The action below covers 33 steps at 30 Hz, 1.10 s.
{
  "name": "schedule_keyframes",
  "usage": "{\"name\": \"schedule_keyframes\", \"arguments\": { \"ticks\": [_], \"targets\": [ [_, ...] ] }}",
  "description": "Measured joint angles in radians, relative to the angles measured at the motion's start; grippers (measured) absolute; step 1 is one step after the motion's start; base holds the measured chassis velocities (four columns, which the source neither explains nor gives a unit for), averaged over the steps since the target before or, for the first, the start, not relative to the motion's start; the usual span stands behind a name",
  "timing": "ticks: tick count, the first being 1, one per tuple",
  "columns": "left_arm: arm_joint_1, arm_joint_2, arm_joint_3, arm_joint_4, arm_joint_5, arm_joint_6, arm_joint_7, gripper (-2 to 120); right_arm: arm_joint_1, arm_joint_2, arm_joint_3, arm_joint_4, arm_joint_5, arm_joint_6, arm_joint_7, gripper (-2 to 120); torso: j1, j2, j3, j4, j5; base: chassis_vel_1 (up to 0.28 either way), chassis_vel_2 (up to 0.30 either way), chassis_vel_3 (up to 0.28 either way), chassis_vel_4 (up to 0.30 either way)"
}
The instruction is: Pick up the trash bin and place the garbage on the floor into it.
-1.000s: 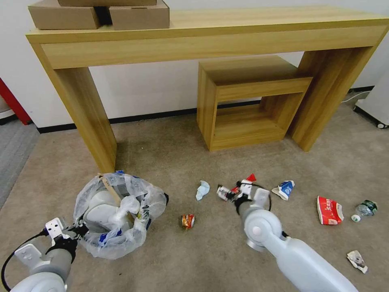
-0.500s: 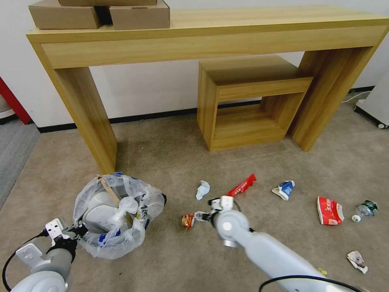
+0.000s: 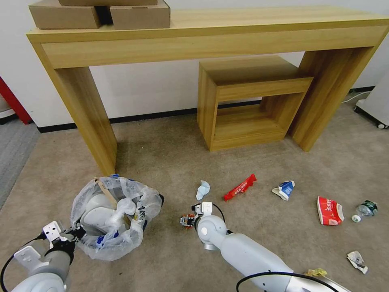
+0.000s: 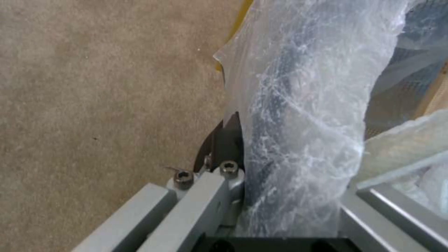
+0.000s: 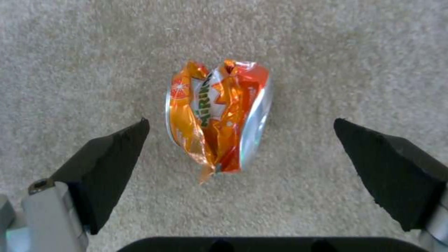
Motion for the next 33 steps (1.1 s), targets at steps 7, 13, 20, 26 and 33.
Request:
{"name": "schedule_keyframes", "arguments": {
  "ticks": [7,13,20,26,33],
  "targets": [
    [0.001,-0.001,0.002,-0.001,0.0,0.0,0.0,0,0.002,0.039,-0.013,-0.062,-0.049,0.024,-0.027,100,0.0,0.0,0.0,0.0,0.0001,0.0,0.0,0.0,0.0],
    [0.002,0.0,0.002,0.0,-0.001,0.0,0.0,0,0.012,0.07,-0.025,-0.129,-0.082,0.043,-0.044,100,0.0,0.0,0.0,0.0,0.0001,0.0,0.0,0.0,0.0],
    [0.017,0.0,0.001,-0.014,-0.002,-0.004,0.002,0,0.029,0.113,-0.048,-0.212,-0.134,0.081,-0.071,96,0.0,0.0,0.0,0.0001,0.0001,0.0,0.0,0.0,0.0],
    [0.019,0.001,-0.001,-0.016,-0.003,-0.006,0.004,0,0.028,0.119,-0.057,-0.217,-0.151,0.092,-0.077,78,0.0,0.0,0.0,0.0001,0.0001,0.0,0.0,0.0,0.0],
    [0.013,-0.001,0.005,-0.016,-0.003,-0.007,0.005,0,0.02,0.11,-0.063,-0.209,-0.169,0.106,-0.081,48,0.0,0.0,0.0,0.0,0.0002,0.0,0.0,0.0,0.0]
  ]
}}
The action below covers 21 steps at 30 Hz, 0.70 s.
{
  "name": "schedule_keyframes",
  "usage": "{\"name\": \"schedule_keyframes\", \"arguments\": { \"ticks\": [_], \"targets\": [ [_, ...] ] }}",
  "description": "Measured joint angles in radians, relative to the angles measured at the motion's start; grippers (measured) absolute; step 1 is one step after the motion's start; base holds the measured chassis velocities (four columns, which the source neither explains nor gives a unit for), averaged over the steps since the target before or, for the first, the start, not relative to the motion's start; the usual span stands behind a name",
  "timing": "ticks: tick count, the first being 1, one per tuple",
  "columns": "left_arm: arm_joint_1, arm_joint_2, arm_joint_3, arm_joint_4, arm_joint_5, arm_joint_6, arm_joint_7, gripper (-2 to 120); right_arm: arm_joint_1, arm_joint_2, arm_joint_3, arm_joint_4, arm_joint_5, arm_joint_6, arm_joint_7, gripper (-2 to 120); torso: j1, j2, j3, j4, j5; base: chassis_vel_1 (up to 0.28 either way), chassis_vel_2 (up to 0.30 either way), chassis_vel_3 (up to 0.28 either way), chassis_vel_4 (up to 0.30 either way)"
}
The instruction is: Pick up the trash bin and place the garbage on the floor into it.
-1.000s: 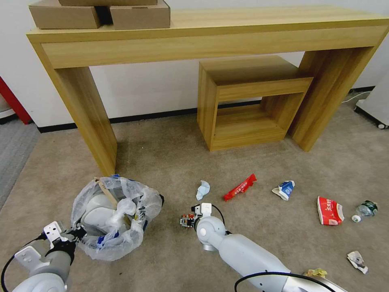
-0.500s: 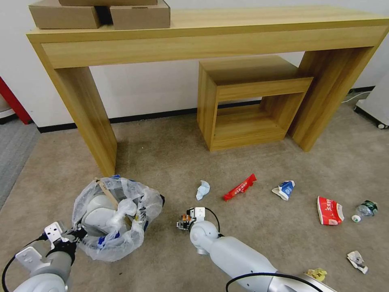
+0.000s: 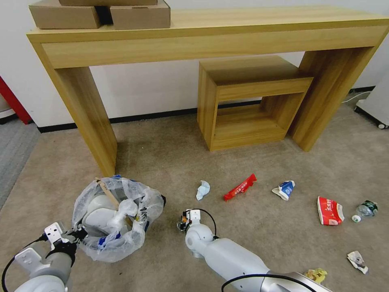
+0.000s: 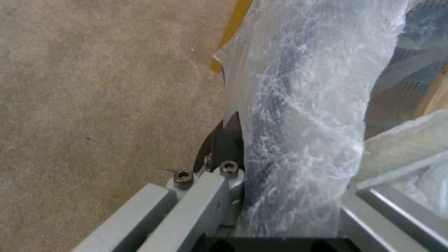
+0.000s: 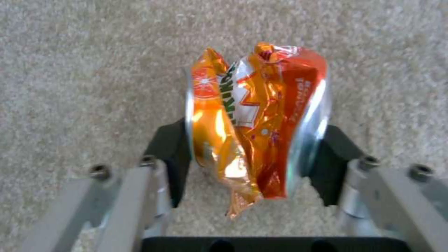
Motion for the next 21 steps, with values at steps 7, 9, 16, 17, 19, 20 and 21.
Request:
{"name": "schedule_keyframes", "arguments": {
  "ticks": [7,9,16,17,19,20,21],
  "targets": [
    [-0.008,0.0,0.004,0.005,0.0,0.0,0.0,0,-0.007,-0.023,-0.001,0.013,-0.013,0.023,-0.017,37,0.0,0.0,0.0,0.0001,0.0002,0.0,0.0,0.0,0.0],
    [-0.01,0.0,0.005,0.008,0.001,0.0,0.0,0,-0.014,-0.034,0.003,0.029,-0.016,0.036,-0.025,37,0.0,0.0,0.0,0.0001,0.0,0.0,0.0,0.0,0.0],
    [-0.026,0.02,0.0,0.028,-0.009,0.0,-0.002,0,-0.092,-0.195,0.11,0.322,-0.064,0.189,-0.146,37,0.0,0.0,0.0,0.0003,0.0007,0.0,0.0,0.0,0.0],
    [-0.026,0.02,0.0,0.028,-0.009,0.0,-0.002,0,-0.092,-0.195,0.11,0.322,-0.064,0.189,-0.146,37,0.0,0.0,0.0,0.0003,0.0007,0.0,0.0,0.0,0.0],
    [-0.038,0.026,0.002,0.036,-0.013,0.001,-0.005,0,-0.125,-0.322,0.179,0.473,-0.098,0.281,-0.239,37,0.0,0.0,0.0,-0.0003,0.0002,0.0,0.0,0.0,0.0],
    [-0.042,0.027,0.004,0.038,-0.013,0.003,-0.005,0,-0.13,-0.365,0.199,0.53,-0.101,0.306,-0.269,37,0.0,0.0,0.0,-0.0005,0.0003,0.0,0.0,0.0,0.0],
    [-0.042,0.027,0.004,0.038,-0.013,0.003,-0.005,0,-0.13,-0.365,0.199,0.53,-0.101,0.306,-0.269,37,0.0,0.0,0.0,-0.0005,0.0003,0.0,0.0,0.0,0.0]
  ]
}}
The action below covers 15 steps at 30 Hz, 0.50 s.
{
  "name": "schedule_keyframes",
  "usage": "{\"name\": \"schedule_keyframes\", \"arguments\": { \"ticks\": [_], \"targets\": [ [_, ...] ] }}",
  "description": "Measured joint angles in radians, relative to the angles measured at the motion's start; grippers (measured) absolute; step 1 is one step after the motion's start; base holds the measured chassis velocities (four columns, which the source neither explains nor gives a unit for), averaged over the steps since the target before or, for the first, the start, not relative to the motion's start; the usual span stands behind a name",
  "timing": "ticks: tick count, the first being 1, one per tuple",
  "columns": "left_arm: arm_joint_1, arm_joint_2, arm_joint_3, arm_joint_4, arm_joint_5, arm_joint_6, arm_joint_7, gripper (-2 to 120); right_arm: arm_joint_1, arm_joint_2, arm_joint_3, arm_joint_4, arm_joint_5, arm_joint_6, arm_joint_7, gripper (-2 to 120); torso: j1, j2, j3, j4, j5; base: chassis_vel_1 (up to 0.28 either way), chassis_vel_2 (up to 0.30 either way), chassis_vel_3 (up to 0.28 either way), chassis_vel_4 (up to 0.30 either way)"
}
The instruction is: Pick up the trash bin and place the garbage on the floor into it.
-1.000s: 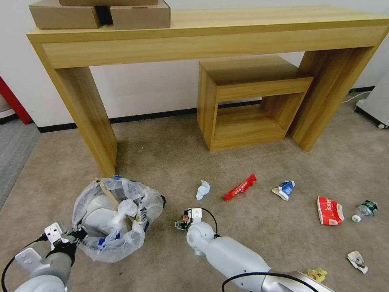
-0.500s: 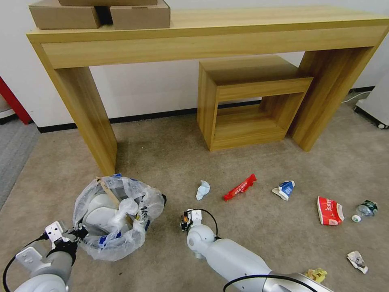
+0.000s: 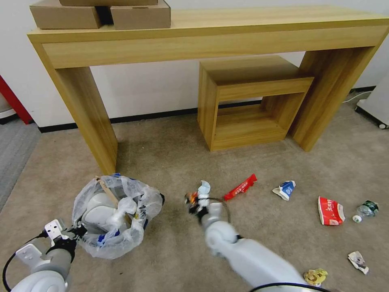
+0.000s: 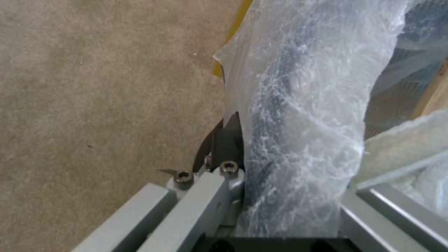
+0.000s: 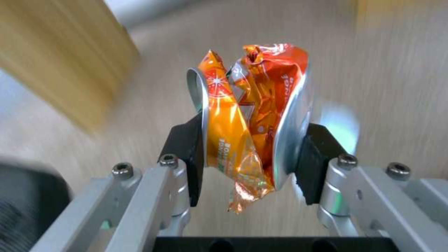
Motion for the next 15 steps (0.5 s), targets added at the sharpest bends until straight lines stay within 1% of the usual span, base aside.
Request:
{"name": "schedule_keyframes", "arguments": {
  "ticks": [2,3,4,6,7,8,10,11,12,14,15],
  "targets": [
    [-0.01,0.0,0.008,0.005,-0.001,0.004,-0.001,0,0.005,-0.098,0.034,0.164,0.002,0.054,-0.071,37,0.0,0.0,0.0,-0.0001,0.0001,0.0,0.0,0.0,0.0],
    [-0.012,-0.001,0.011,0.005,0.0,0.004,-0.001,0,0.016,-0.123,0.037,0.217,0.009,0.071,-0.094,37,0.0,0.0,0.0,0.0001,0.0002,0.0,0.0,0.0,0.0],
    [-0.012,-0.001,0.011,0.005,0.0,0.004,-0.001,0,0.016,-0.123,0.037,0.217,0.009,0.071,-0.094,37,0.0,0.0,0.0,0.0001,0.0002,0.0,0.0,0.0,0.0],
    [-0.016,-0.002,0.017,0.005,0.001,0.006,-0.003,0,0.066,-0.176,0.027,0.326,0.035,0.1,-0.145,37,0.0,0.0,0.0,0.0005,-0.0003,0.0,0.0,0.0,0.0],
    [-0.017,-0.004,0.019,0.005,0.001,0.007,-0.004,0,0.102,-0.198,0.006,0.385,0.05,0.109,-0.164,37,0.0,0.0,0.0,0.0005,0.0,0.0,0.0,0.0,0.0],
    [-0.017,-0.004,0.019,0.005,0.001,0.007,-0.004,0,0.102,-0.198,0.006,0.385,0.05,0.109,-0.164,37,0.0,0.0,0.0,0.0005,0.0,0.0,0.0,0.0,0.0],
    [-0.018,-0.005,0.02,-0.001,0.003,0.009,-0.006,0,0.187,-0.227,-0.06,0.485,0.104,0.093,-0.166,37,0.0,0.0,0.0,0.0005,-0.0005,0.0,0.0,0.0,0.0],
    [-0.018,-0.006,0.021,-0.004,0.003,0.01,-0.007,0,0.223,-0.23,-0.096,0.518,0.133,0.07,-0.147,37,0.0,0.0,0.0,0.0006,-0.0002,0.0,0.0,0.0,0.0],
    [-0.018,-0.006,0.021,-0.004,0.003,0.01,-0.007,0,0.223,-0.23,-0.096,0.518,0.133,0.07,-0.147,37,0.0,0.0,0.0,0.0006,-0.0002,0.0,0.0,0.0,0.0],
    [-0.019,-0.009,0.021,-0.011,0.003,0.012,-0.009,0,0.286,-0.221,-0.174,0.56,0.189,0.033,-0.105,37,0.0,0.0,0.0,0.0005,-0.0003,0.0,0.0,0.0,0.0],
    [-0.019,-0.009,0.021,-0.011,0.003,0.012,-0.009,0,0.286,-0.221,-0.174,0.56,0.189,0.033,-0.105,37,0.0,0.0,0.0,0.0005,-0.0003,0.0,0.0,0.0,0.0]
  ]
}}
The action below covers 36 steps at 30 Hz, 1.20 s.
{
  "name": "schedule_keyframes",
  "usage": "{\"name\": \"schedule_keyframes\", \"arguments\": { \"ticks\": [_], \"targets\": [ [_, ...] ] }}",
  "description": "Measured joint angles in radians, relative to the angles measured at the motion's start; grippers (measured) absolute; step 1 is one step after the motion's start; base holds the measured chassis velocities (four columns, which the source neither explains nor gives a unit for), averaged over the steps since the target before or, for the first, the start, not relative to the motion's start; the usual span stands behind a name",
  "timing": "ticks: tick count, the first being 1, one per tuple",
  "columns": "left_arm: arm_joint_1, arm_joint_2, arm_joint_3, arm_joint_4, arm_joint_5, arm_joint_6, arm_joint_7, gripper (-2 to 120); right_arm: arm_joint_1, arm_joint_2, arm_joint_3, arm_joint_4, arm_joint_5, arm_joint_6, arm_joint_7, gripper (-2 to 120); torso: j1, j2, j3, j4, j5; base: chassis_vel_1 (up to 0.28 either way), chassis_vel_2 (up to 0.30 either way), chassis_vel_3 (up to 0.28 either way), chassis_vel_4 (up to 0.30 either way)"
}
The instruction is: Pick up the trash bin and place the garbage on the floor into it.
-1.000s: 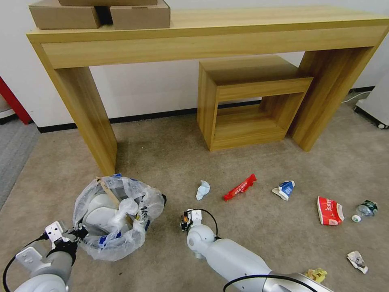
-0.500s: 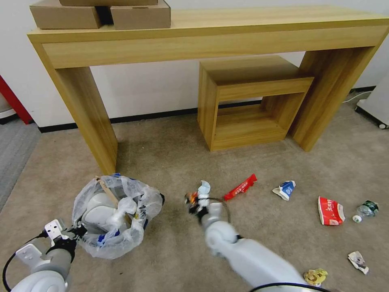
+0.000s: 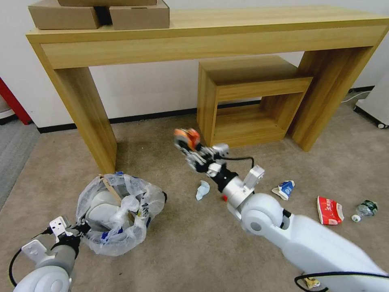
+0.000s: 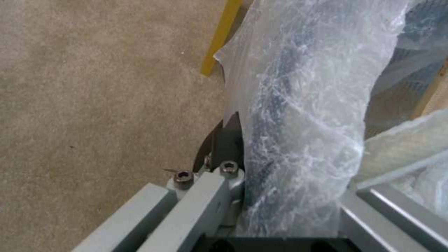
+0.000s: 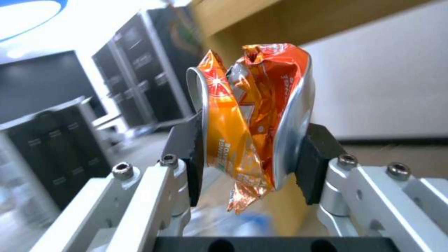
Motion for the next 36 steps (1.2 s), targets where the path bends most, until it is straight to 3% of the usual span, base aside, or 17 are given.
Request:
{"name": "schedule_keyframes", "arguments": {
  "ticks": [3,8,11,19,36],
  "targets": [
    [0.005,-0.008,-0.001,-0.017,0.002,0.002,-0.003,0,0.105,0.058,-0.164,0.027,0.099,-0.074,0.121,37,0.0,0.0,0.0,0.0002,-0.0001,0.0,0.0,0.0,0.0],
    [0.016,-0.015,-0.007,-0.031,0.005,0.002,-0.004,0,0.162,0.132,-0.278,0.0,0.147,-0.133,0.237,37,0.0,0.0,0.0,0.0,-0.0003,0.0,0.0,0.0,0.0],
    [0.025,-0.021,-0.01,-0.044,0.006,0.002,-0.004,0,0.178,0.224,-0.336,-0.044,0.18,-0.177,0.328,37,0.0,0.0,0.0,0.0001,-0.0001,0.0,0.0,0.0,0.0],
    [0.033,-0.034,-0.012,-0.052,0.012,0.001,-0.003,0,0.166,0.405,-0.403,-0.175,0.203,-0.24,0.465,37,0.0,0.0,0.0,0.0001,-0.0002,0.0,0.0,0.0,0.0],
    [0.042,-0.044,-0.013,-0.053,0.017,-0.003,0.001,0,0.146,0.542,-0.437,-0.393,0.167,-0.279,0.54,37,0.0,0.0,0.0,0.0,-0.0001,0.0,0.0,0.0,0.0]
  ]
}}
